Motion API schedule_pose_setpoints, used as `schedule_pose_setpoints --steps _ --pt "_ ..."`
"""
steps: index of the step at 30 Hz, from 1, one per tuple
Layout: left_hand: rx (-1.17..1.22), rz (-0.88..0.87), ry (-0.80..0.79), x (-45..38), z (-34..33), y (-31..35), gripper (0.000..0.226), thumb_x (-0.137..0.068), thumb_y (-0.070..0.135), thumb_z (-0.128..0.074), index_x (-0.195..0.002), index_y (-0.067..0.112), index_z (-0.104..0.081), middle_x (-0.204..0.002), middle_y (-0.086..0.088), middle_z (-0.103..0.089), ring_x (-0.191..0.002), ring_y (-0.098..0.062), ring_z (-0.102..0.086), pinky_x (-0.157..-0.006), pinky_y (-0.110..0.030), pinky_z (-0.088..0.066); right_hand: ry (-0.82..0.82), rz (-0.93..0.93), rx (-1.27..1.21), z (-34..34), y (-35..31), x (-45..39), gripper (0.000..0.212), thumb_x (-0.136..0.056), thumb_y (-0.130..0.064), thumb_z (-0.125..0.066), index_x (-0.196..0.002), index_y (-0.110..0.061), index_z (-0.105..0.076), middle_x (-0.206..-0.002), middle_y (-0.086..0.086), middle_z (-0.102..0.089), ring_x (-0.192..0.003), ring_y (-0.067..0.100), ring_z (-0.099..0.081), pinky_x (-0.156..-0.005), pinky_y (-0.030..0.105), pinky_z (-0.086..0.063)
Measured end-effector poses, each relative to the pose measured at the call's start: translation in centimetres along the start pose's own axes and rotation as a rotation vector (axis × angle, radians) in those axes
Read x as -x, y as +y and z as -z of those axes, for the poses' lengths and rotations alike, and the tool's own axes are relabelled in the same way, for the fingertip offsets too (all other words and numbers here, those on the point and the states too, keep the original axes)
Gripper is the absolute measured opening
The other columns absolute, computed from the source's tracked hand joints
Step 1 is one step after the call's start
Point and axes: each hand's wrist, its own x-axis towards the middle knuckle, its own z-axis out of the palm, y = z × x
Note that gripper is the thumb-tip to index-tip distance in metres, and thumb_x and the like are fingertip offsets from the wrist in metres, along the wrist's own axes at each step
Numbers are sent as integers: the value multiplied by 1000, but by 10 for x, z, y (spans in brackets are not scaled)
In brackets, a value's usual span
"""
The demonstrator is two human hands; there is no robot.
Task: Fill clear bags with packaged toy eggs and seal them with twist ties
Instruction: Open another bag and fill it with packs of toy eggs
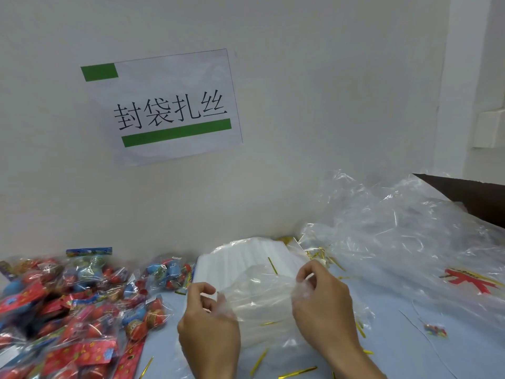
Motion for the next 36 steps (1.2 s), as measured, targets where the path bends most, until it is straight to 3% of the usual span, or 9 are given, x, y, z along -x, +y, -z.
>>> schedule_pose_setpoints --steps 2,6,9,12,17,23,29,32,36 --pt "-72 -34 -103 3 0 2 31 -83 17 -74 -93 32 -48 -75 5 -57 -73 -21 -56 -66 -39 -47 4 -11 48 1 2 -1 22 -85 -10 -50 -82 -32 -51 -74 -7 -61 -69 13 -55 -58 33 -39" --pt "-331 -271 -227 15 1 10 92 -61 33 -87 -137 36 -37 -125 8 -48 -114 -20 -42 -97 -42 -42 0 22 97 5 5 -5 23 -90 -7 -49 -90 -29 -53 -77 -4 -61 -73 16 -53 -64 33 -36" --pt "-431 -489 -223 19 -4 17 109 -39 30 -98 -136 30 -46 -128 -5 -54 -116 -25 -42 -91 -51 -47 -22 104 162 5 -1 0 23 -88 -8 -51 -90 -31 -50 -84 -7 -60 -80 20 -55 -68 35 -40" --pt "-502 -664 -264 19 -6 16 97 -28 14 -98 -118 25 -62 -101 -2 -65 -94 -27 -58 -76 -46 -53 -87 255 148 7 -7 5 27 -82 -11 -55 -94 -35 -49 -91 -11 -56 -85 16 -55 -75 35 -45" --pt "-449 -377 -317 19 0 15 40 -83 16 -75 -100 37 -45 -93 11 -61 -83 -11 -57 -81 -25 -53 -329 383 284 1 -10 15 40 -82 -28 -58 -113 -45 -38 -103 -17 -42 -88 13 -56 -78 32 -47" --pt "-208 -245 -40 10 5 11 35 -78 -3 -75 -89 20 -52 -64 6 -48 -55 -13 -46 -55 -28 -37 -19 165 388 11 -3 1 35 -93 -24 -53 -122 -41 -42 -110 -13 -47 -98 19 -57 -78 33 -40" --pt "-489 -632 -166 12 -3 9 84 -36 -8 -88 -111 22 -68 -104 -5 -55 -95 -23 -43 -75 -42 -47 -117 122 250 13 1 0 40 -87 -13 -53 -120 -34 -52 -89 -10 -57 -90 21 -57 -79 35 -47" --pt "-572 -800 -117 12 -4 8 63 -31 -9 -91 -85 19 -72 -77 -2 -62 -71 -28 -60 -62 -41 -52 -140 154 310 12 -2 1 34 -87 -28 -56 -116 -42 -45 -87 -16 -49 -92 16 -53 -73 32 -40" --pt "-423 -575 -23 5 1 4 38 -58 -12 -84 -79 12 -65 -67 -3 -55 -55 -30 -55 -48 -38 -46 -95 96 424 11 1 0 33 -89 -23 -51 -115 -40 -40 -79 -13 -45 -81 19 -46 -69 34 -39"
